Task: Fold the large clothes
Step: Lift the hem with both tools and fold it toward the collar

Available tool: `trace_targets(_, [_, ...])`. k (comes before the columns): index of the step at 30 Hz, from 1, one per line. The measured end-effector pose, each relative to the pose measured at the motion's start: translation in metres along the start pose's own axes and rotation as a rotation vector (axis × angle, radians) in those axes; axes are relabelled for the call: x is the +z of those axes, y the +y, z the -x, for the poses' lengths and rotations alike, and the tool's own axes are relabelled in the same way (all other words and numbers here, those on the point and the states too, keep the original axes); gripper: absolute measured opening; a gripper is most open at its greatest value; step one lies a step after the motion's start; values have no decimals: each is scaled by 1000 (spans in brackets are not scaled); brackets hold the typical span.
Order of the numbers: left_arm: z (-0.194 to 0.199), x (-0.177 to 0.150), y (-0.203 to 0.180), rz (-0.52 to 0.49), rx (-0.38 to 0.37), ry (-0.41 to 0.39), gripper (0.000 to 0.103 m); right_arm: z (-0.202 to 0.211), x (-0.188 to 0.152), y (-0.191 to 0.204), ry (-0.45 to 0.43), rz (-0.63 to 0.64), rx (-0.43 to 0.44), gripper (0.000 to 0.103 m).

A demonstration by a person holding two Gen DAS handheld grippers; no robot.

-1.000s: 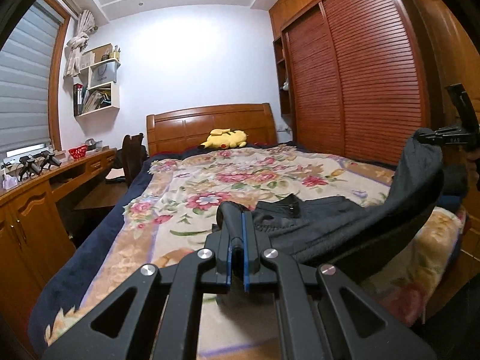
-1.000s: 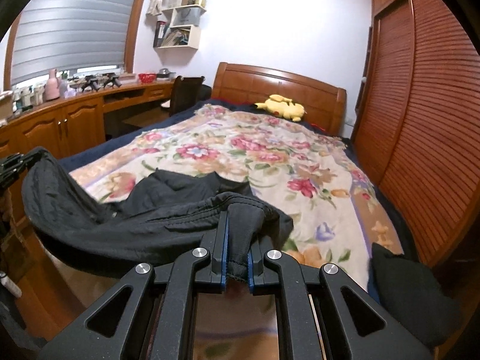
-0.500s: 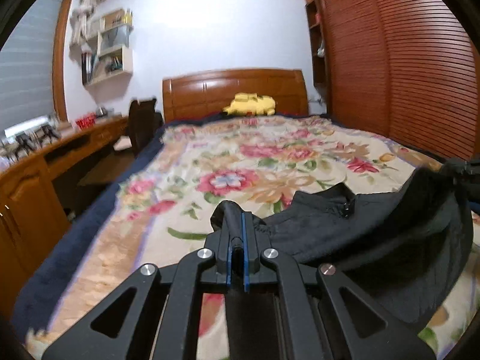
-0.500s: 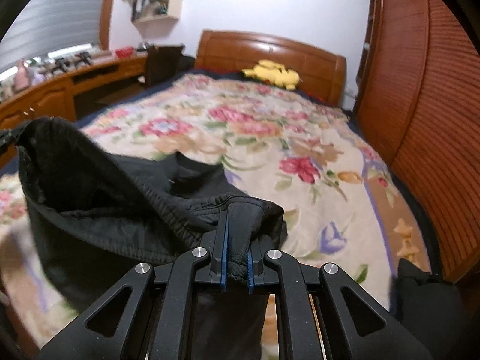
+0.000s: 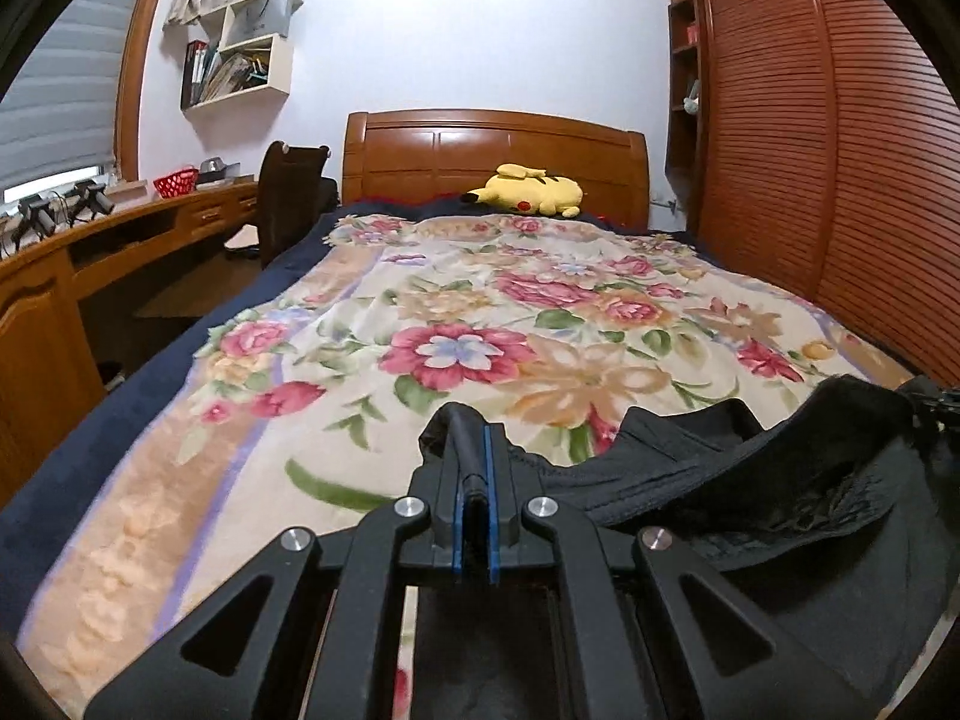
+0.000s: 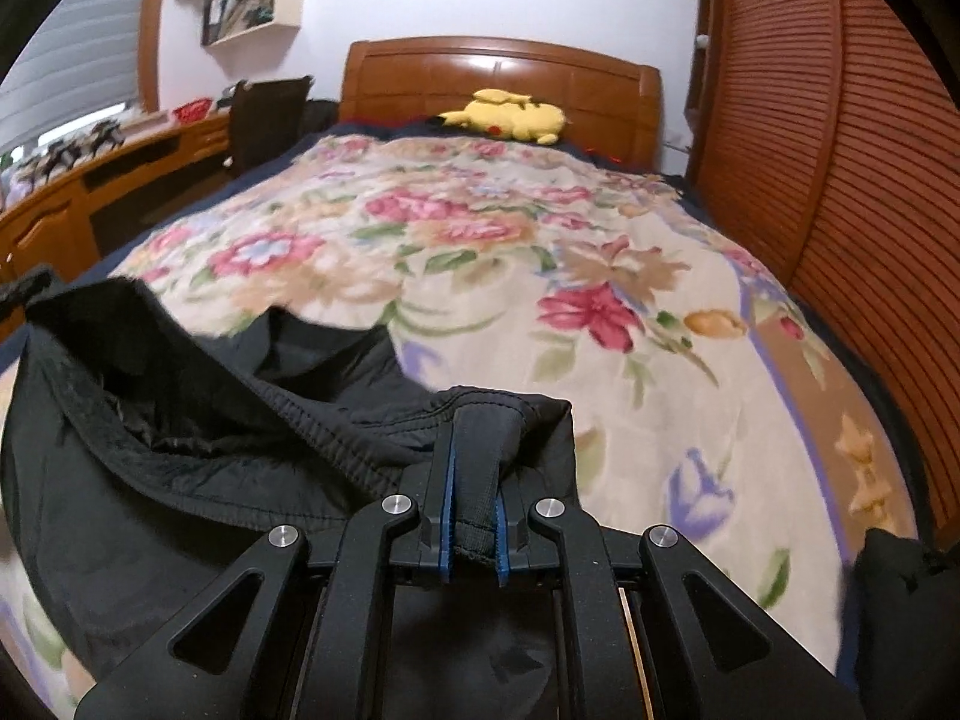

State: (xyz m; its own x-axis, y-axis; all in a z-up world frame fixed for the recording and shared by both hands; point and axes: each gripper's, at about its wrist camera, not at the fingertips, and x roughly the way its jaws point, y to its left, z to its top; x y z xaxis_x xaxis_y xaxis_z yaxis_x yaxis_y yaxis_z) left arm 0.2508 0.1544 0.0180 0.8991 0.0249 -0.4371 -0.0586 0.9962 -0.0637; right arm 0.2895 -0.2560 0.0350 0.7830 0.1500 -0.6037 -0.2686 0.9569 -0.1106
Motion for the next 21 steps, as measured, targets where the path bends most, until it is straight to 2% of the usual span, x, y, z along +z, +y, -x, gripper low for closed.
trace_targets(2, [-5,-6,-2,-16,-8,-2,3,-16,-1,2,19,3,-18,8])
trace_targets(8, [-6,-19,-9,-147,-2,-31,5,-60,-20,9,72,-5,-62,8])
trace_targets(13, [-10,-17,2,-117,-24,-17,6,-83,-21,16,85,2,-90,8])
trace_targets(21, [-22,-13,10,-75,-21,-12,6,-89,6,22,26,13,-115,8])
